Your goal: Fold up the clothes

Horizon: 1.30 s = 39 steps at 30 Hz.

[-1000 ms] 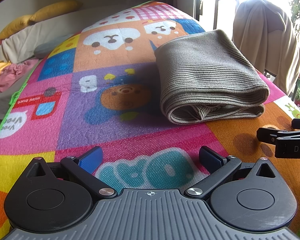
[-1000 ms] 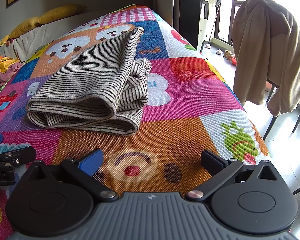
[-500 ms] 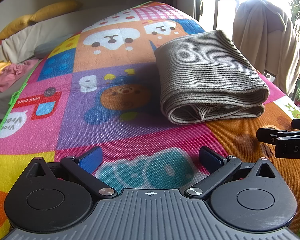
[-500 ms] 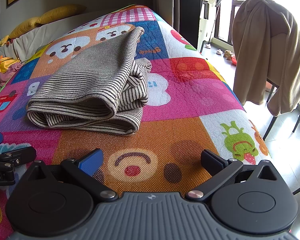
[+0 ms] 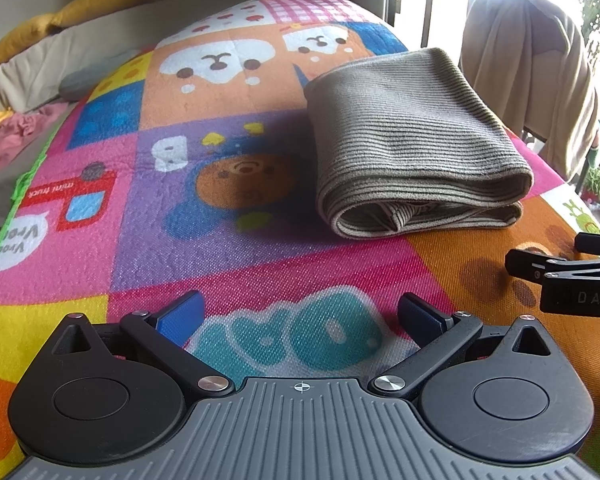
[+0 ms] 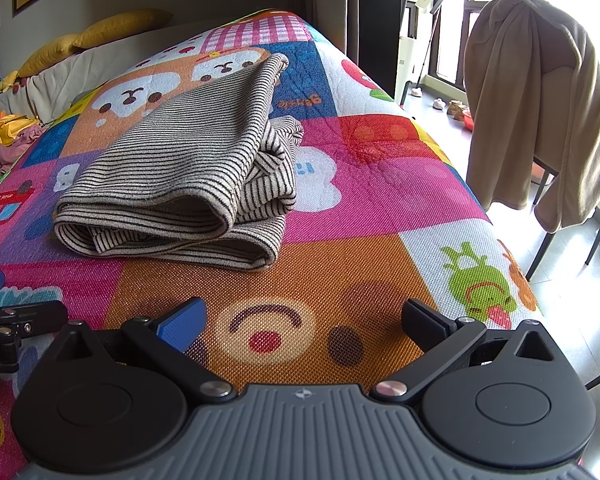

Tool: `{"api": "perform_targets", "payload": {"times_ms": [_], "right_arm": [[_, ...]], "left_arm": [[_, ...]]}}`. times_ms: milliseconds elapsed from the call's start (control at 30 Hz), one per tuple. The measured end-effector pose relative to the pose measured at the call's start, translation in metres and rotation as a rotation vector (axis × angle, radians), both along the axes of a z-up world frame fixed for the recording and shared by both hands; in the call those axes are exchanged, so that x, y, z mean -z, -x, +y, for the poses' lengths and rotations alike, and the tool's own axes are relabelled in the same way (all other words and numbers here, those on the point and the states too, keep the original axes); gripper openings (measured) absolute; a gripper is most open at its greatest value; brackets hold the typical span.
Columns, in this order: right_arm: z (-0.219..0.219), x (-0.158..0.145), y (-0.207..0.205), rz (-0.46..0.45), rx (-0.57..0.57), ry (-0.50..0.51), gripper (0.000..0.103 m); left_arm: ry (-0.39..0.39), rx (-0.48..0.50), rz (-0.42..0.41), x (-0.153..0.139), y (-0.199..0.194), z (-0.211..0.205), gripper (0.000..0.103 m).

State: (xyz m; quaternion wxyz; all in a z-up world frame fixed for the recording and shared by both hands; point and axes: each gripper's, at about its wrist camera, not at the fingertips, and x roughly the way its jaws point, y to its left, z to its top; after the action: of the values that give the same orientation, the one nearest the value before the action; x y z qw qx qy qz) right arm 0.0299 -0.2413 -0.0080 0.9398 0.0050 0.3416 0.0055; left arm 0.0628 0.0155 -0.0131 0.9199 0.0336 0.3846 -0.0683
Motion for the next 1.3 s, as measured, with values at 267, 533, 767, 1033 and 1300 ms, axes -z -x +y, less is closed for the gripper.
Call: {"api": "perform_targets", "payload": {"times_ms": [267, 533, 767, 1033, 1300], "right_arm": [[0.001, 0.0001, 0.0001, 0.0, 0.0, 0.0, 0.103], [0.0013, -0.0002, -0.0003, 0.0, 0.0, 0.0, 0.103], [0.0006, -0.0003, -0.0006, 0.0, 0.0, 0.0, 0.103], [0.0006, -0.0002, -0.0005, 0.0, 0.0, 0.0, 0.103], [0.0005, -0.0001, -0.0007, 0.0, 0.0, 0.001, 0.103]], "left_arm": [[0.007, -0.03, -0.031, 0.0029, 0.0074, -0.0013, 0.103], [0.005, -0.034, -0.035, 0.0026, 0.0075, -0.0029, 0.103], [0.005, -0.035, -0.035, 0.0021, 0.0084, -0.0039, 0.103], [0.006, -0.036, -0.037, 0.0023, 0.0085, -0.0037, 0.103], [0.008, -0.038, -0.041, 0.0029, 0.0092, -0.003, 0.103]]}}
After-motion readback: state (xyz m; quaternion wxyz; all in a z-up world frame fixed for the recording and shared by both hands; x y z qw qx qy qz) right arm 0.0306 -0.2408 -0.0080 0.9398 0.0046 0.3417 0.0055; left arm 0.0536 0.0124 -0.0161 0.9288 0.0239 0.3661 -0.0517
